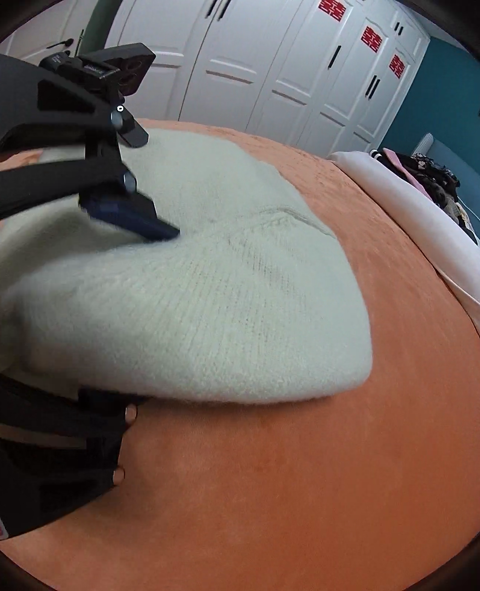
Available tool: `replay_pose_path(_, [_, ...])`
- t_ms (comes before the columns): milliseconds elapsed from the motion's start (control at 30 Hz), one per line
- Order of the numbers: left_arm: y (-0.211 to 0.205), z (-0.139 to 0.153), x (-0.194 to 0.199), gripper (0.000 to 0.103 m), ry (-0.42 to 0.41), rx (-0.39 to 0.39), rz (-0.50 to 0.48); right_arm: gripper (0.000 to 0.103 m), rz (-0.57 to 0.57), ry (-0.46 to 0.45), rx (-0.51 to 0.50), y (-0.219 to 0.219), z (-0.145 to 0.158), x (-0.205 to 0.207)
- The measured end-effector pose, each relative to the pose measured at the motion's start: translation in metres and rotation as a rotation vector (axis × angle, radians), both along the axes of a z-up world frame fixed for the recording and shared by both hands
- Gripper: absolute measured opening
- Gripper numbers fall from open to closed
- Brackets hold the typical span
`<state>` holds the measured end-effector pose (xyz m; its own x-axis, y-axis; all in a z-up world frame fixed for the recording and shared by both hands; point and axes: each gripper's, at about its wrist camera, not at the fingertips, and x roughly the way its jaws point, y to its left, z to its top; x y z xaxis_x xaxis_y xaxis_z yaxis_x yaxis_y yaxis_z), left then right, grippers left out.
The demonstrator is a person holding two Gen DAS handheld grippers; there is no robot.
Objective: Fold small clothes
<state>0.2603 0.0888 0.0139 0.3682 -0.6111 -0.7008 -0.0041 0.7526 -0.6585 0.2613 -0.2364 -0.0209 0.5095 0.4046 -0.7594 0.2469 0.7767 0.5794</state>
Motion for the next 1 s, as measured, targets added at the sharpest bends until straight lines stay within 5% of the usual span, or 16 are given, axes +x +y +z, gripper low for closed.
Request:
replay_pose_path(100, [-0.005, 0.024, -0.007, 0.061, -0.062, 0.009, -0.016, 0.034, 0.056, -0.108, -0.040, 0.002, 0.045, 0.000])
replay_pose_path(233, [-0.018, 0.049, -0.028, 0.059, -0.137, -0.040, -0.064, 0.034, 0.057, -0.222, -0.073, -0.014, 0.104, -0.023])
replay_pose_path(367, [-0.051, 0.014, -0.037, 0.063, -0.066, 0.117, -0.083, 0.042, 0.048, -0.060, -0.146, -0.034, 0.056, -0.030])
replay_pose_path(433, [-0.053, 0.018, -0.050, 0.066, -0.113, 0.150, -0.056, 0.044, 0.017, 0.051, -0.129, -0.045, 0.028, -0.036])
replay_pose_path(533, [-0.050, 0.049, -0.073, 0.066, -0.209, 0.263, -0.042, 0.049, -0.034, -0.078, -0.129, -0.052, 0.061, -0.065])
replay_pose_path(633, [-0.045, 0.068, -0.098, 0.067, -0.266, 0.309, -0.068, 0.055, -0.025, -0.102, -0.118, -0.050, 0.071, -0.085])
replay_pose_path(700, [-0.045, 0.063, -0.110, 0.067, -0.249, 0.328, -0.105, 0.049, -0.009, -0.077, -0.131, -0.045, 0.060, -0.088])
replay_pose_path(733, [-0.045, 0.057, -0.116, 0.066, -0.231, 0.344, -0.117, 0.022, 0.003, -0.057, -0.131, -0.042, 0.053, -0.085])
replay_pose_path(800, [-0.048, 0.048, -0.117, 0.057, -0.200, 0.374, -0.131, 0.016, 0.037, -0.048, -0.160, -0.032, 0.051, -0.073])
replay_pose_path(933, [-0.045, 0.036, -0.128, 0.056, -0.197, 0.416, -0.119, 0.014, 0.112, -0.239, -0.246, -0.009, 0.121, -0.070])
replay_pose_path(1000, [-0.044, 0.030, -0.128, 0.056, -0.198, 0.432, -0.111, 0.013, 0.133, -0.270, -0.279, -0.004, 0.132, -0.066])
